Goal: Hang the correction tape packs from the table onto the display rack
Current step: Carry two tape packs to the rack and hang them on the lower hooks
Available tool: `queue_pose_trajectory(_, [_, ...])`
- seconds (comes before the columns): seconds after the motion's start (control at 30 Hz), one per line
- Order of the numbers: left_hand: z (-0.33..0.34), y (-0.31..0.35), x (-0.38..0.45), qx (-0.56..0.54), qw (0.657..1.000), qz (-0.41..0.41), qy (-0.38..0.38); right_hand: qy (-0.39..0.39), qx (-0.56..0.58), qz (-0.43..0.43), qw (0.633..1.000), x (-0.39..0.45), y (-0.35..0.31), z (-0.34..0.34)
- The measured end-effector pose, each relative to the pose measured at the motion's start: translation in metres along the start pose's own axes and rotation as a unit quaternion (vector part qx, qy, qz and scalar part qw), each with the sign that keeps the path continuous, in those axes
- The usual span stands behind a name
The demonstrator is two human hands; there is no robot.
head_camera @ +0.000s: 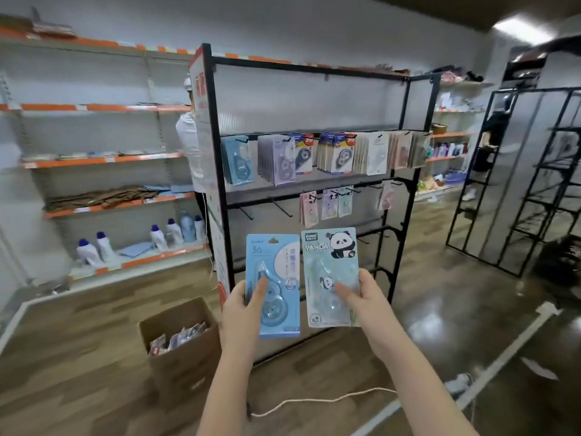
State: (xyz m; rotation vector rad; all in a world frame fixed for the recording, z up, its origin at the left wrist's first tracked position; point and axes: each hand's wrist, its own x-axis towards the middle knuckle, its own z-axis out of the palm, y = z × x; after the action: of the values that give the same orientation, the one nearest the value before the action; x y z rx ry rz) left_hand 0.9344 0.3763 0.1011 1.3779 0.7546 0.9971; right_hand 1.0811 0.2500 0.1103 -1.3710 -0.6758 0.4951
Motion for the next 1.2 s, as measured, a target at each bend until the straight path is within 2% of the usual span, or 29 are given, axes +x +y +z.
queue_pose_trajectory(0.3, [0.097, -0.009, 0.153, 0.009, 0.998, 0.054, 0.019, -0.008, 0.006, -0.015, 1.0, 0.168, 0.0, -0.03])
queue_pose_trajectory(0.53, [0.129, -0.02, 0.231, -0.002, 0.996, 0.065, 0.066, -0.013, 0.027, 0.003, 1.0, 0.264, 0.016, -0.027])
queue_pose_trajectory(0.8, [0.13, 0.002, 0.321, 0.015, 0.972, 0.146, 0.185, -0.122, 0.052, 0.007, 0.991, 0.363, 0.027, 0.009])
queue_pose_trajectory(1.0, [0.123, 0.022, 0.391, 0.093, 0.929, 0.188, 0.306, -0.227, 0.059, 0.005, 0.972, 0.43, 0.031, 0.032])
queue_pose_trajectory(1.07, [0.12, 0.023, 0.409, 0.111, 0.917, 0.19, 0.332, -0.254, 0.063, 0.017, 0.965, 0.445, 0.034, 0.036])
queue_pose_trajectory(1.2, [0.117, 0.019, 0.431, 0.093, 0.916, 0.177, 0.348, -0.297, 0.066, 0.043, 0.952, 0.471, 0.038, 0.044])
